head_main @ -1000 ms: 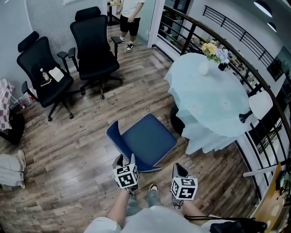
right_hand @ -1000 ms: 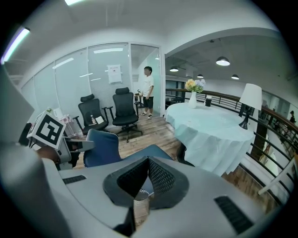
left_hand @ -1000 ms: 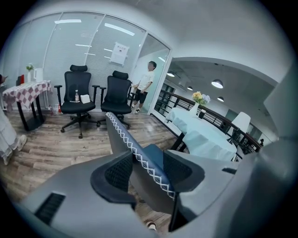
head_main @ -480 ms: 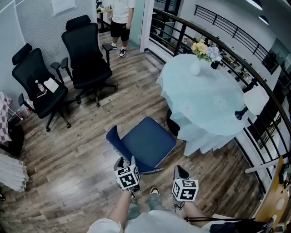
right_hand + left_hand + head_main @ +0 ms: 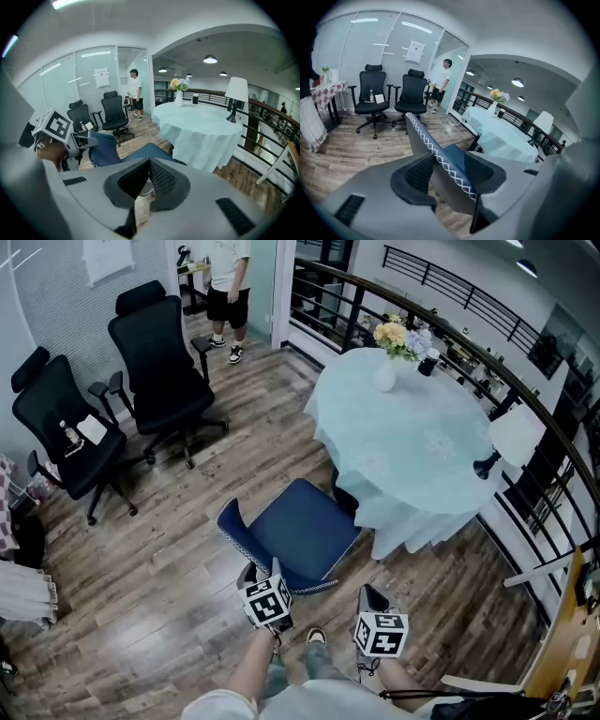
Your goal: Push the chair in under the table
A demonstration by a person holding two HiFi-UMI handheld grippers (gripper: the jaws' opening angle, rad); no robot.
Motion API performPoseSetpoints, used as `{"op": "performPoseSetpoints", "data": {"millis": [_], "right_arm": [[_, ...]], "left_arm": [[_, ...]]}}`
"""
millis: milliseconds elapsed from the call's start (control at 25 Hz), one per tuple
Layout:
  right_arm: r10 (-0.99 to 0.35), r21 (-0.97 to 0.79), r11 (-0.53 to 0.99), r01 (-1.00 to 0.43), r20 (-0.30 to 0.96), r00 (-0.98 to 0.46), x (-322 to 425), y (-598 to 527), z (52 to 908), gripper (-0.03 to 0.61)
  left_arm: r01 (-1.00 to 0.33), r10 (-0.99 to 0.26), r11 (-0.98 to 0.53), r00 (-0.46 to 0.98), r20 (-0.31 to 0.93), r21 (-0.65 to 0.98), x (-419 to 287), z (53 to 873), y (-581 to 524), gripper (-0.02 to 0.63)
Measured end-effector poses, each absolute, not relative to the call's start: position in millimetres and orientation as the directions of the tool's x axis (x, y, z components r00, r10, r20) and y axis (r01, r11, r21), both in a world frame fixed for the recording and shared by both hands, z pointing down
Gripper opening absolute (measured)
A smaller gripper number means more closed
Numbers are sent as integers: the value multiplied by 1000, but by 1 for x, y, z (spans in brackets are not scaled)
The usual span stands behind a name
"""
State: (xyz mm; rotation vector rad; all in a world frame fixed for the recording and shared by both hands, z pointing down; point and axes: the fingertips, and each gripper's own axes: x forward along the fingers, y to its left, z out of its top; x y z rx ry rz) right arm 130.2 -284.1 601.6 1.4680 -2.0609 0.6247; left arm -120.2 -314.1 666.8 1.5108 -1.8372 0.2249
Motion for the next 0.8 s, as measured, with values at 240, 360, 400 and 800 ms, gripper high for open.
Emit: {"op": "performPoseSetpoints", "data": {"millis": [240, 360, 400, 800], "right_arm": [[-714, -64, 283, -957, 652, -255, 142, -289, 602, 18], [-715, -65, 276, -959, 653, -250, 149, -292, 603, 18], [-715, -66, 275, -959, 653, -249, 151, -294, 603, 18], [-716, -77, 269, -960, 651, -253, 163, -302, 605, 18]], "left_arm": [[-906, -779, 293, -41, 626, 304, -107, 666, -327, 207], [-906, -779, 297, -48, 625, 301, -102, 666, -331, 207], [-906, -778, 300, -51, 626, 299, -101, 666, -332, 207], [-895, -769, 344, -97, 632, 283, -100, 666, -335, 206]]}}
